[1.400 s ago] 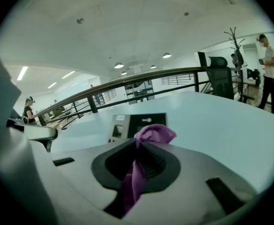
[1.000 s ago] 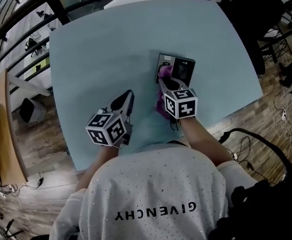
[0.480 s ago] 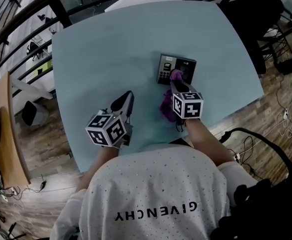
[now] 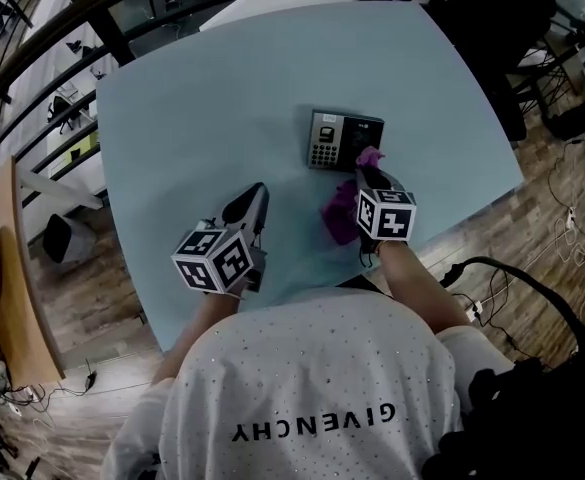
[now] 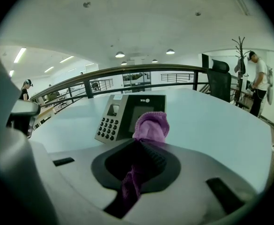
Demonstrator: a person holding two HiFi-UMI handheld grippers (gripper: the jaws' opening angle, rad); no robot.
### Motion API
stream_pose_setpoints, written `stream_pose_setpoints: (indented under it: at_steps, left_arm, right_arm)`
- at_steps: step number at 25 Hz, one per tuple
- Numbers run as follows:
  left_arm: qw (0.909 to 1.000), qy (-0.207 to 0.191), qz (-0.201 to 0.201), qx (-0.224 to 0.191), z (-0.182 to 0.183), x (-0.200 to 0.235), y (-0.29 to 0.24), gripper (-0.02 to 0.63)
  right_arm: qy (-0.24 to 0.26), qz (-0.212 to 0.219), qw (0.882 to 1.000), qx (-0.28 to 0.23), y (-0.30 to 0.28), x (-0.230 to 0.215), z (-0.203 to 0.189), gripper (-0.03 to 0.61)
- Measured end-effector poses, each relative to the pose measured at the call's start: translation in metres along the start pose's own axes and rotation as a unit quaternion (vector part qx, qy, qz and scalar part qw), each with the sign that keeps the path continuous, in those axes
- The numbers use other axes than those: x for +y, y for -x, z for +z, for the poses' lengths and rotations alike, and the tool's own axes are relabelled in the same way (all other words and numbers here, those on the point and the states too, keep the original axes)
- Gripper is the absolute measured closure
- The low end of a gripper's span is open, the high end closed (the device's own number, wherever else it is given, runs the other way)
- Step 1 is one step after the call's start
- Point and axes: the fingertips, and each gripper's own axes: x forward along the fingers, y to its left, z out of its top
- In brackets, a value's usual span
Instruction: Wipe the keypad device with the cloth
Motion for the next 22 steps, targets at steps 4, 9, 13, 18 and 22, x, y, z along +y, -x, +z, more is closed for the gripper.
stream_pose_setpoints:
  at_steps: [4,9,13,18,22]
  left_arm:
    - [1.0000,0.000,-0.001,0.002,-0.002,0.000,0.002,0.614]
    - [1.0000,0.001,-0.002,0.001,-0.002,0.000,0.006,0.614]
    - [1.0000,0.004,0.001,0.000,-0.001,0.003,0.008,0.614]
    - [1.0000,0.003,0.001,-0.002,-0.002,0.001,0.013,0.614]
    - [1.0000,0.001,0.003,-0.003,-0.001,0.002,0.021,0.614]
  right_arm:
    - [-0.014,-0.010,1.000,0.000,0.003,-0.009,-0.004,0.549]
    - [-0.032,-0.026,0.999,0.007,0.008,-0.018,-0.014,0.549]
    - [-0.035,-0.035,0.999,-0.005,0.010,-0.016,-0.006,0.549]
    - [0.017,0.032,0.999,-0.029,0.012,0.031,0.015,0.549]
    - [0.068,0.099,0.992,-0.028,0.009,0.077,0.022,0.549]
